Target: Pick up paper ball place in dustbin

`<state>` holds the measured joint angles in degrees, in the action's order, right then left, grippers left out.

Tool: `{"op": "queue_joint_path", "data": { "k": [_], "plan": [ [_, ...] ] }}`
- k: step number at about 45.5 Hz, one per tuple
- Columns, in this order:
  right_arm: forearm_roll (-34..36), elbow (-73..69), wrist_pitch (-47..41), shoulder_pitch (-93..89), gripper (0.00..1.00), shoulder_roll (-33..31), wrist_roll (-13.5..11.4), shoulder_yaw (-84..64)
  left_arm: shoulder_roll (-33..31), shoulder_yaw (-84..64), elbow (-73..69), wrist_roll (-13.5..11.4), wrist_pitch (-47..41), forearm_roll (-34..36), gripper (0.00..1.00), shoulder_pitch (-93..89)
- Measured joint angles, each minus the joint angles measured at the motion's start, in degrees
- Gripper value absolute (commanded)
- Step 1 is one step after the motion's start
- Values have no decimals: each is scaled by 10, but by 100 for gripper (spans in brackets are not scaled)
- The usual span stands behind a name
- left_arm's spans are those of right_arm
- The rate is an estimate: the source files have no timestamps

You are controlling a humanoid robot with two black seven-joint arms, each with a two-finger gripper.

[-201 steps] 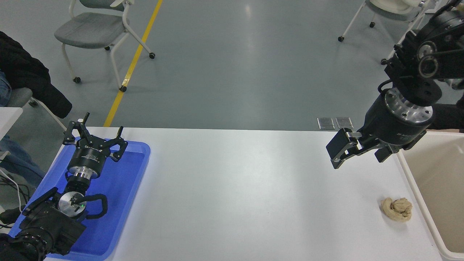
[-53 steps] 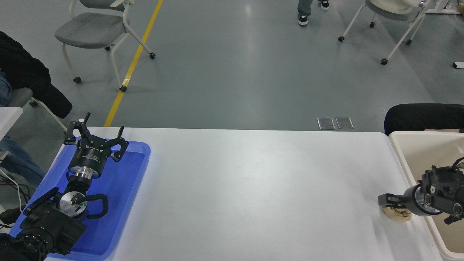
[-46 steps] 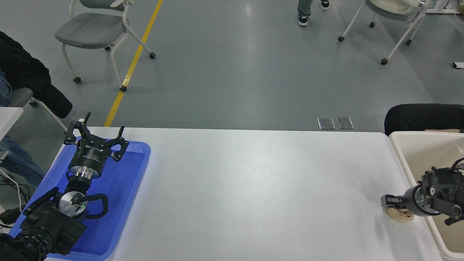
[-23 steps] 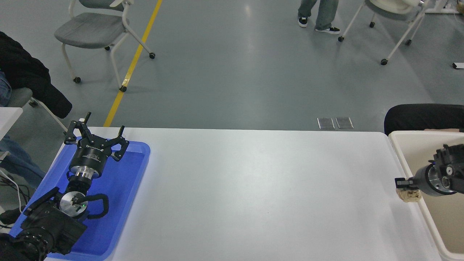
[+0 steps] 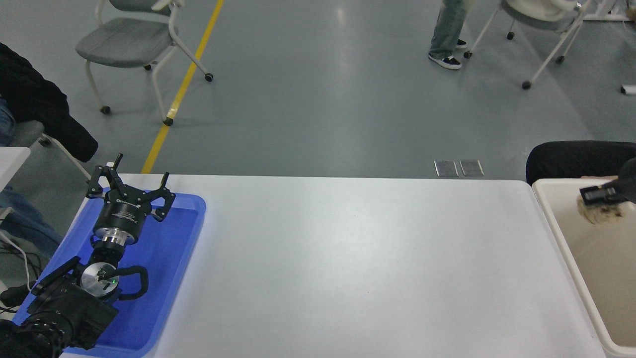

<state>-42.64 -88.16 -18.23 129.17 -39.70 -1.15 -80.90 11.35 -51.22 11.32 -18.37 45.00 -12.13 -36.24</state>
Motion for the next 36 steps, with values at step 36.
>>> {"op": "queue_joint_path", "data": {
  "k": [36],
  "plan": [
    [2,80,-32,9,0,-66,15,-21,0,0,0,-2,0,0,100,0]
  ]
}}
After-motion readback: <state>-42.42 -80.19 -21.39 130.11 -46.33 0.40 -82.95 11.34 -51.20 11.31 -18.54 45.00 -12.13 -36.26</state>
